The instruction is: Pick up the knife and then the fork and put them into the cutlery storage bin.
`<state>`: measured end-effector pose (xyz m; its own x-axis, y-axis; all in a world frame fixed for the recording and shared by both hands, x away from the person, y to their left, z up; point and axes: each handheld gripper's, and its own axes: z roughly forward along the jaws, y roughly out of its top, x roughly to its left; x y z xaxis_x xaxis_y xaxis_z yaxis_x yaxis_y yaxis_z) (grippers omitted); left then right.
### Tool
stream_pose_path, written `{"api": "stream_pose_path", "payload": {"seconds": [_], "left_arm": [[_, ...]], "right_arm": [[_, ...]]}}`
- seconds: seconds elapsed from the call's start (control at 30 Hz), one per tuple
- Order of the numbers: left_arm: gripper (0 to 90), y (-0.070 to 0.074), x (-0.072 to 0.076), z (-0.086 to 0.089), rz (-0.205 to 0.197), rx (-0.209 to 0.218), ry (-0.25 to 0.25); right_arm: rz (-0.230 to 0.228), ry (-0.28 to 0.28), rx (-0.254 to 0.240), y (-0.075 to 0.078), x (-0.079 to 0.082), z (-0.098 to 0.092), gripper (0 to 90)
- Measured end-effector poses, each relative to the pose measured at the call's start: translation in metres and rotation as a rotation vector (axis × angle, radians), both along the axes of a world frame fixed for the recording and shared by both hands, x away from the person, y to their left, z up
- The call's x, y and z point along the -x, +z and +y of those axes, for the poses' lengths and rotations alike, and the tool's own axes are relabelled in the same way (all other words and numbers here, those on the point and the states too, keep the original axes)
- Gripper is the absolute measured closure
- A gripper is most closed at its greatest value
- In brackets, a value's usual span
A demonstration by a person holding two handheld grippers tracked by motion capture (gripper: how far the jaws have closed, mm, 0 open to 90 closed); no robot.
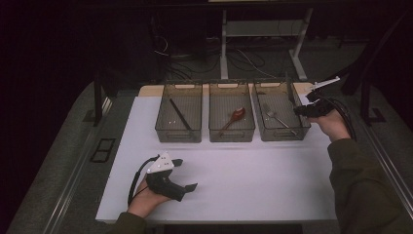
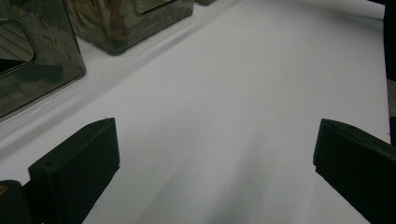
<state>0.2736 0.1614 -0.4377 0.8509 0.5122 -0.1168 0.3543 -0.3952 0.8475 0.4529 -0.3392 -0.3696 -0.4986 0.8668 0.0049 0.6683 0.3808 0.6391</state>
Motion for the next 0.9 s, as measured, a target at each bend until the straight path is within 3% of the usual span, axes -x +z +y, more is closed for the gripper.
{"api": "stream_pose_path", "payload": {"seconds": [0.77,0.9], "left_arm": [[0.0,0.0,0.0,-0.003,0.0,0.001,-0.007],[0.0,0.0,0.0,-0.002,0.0,0.0,-0.008]], "right_arm": [[0.049,0.018,0.086,-0.022,-0.019,0.024,77.7],[0.068,0.009,0.069,-0.025,-0.022,0.026,72.4]]}}
